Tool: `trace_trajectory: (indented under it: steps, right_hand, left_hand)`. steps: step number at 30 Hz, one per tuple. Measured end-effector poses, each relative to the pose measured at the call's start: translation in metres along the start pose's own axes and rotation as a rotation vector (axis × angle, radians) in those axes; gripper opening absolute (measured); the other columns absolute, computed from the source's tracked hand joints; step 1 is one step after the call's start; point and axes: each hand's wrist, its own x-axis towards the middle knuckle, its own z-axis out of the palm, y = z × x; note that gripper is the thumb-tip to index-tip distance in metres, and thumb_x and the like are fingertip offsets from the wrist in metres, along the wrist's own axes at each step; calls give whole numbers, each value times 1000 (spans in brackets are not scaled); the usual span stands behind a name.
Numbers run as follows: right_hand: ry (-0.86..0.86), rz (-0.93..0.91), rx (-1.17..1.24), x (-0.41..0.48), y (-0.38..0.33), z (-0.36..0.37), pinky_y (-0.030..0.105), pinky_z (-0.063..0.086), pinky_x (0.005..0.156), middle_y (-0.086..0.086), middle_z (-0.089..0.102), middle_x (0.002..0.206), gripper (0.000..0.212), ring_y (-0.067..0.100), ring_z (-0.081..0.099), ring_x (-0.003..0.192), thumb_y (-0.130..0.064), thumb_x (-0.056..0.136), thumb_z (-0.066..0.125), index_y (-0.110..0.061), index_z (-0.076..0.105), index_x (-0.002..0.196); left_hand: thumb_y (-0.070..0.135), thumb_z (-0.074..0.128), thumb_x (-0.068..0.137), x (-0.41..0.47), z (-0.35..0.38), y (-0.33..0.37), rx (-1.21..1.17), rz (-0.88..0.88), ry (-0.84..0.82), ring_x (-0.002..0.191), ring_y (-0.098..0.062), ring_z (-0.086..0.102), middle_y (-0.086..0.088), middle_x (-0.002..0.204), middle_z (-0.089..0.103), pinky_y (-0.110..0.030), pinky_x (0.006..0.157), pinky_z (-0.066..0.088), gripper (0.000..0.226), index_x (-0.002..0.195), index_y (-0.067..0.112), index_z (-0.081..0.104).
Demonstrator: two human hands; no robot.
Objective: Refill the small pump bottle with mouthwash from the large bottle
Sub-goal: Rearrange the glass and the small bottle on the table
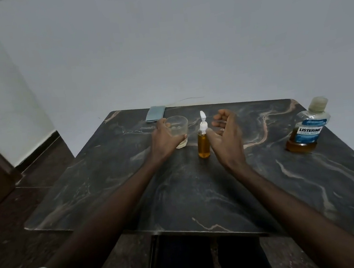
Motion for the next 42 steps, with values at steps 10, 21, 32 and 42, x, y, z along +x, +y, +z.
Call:
trace_trajectory:
  steps: [10,21,32,42]
  right_hand:
    - [-73,-202,-416,-3,3,22,42,52,84,10,43,144,82,28,54,120,-40,87,79,-26,25,148]
    - [-161,-187,-370,4,22,16,35,48,79,7,48,141,81,16,54,105,-22,89,73,-32,25,153]
    - [-362,-269,-314,15,43,-8,36,38,105,4,34,162,98,15,45,133,-21,91,76,-46,9,158]
    - [-509,-228,-323,32,37,-20,34,49,78,-2,57,121,102,14,62,93,-24,89,72,-52,2,159]
  left_hand:
    - [54,86,75,-39,-6,-1,-35,35,17,128,-24,58,-3,143,59,-39,102,53,98,151,16,37]
    - [42,92,74,-46,-1,-7,-141,94,-18,125,-18,60,-1,143,59,-28,97,50,98,151,21,35]
    - [48,95,68,-44,12,-6,-209,76,-86,127,-17,58,1,146,57,-20,92,49,106,152,22,35]
    - [35,93,74,-41,14,-7,-251,25,-114,123,-12,59,3,144,59,-7,81,42,95,150,20,40]
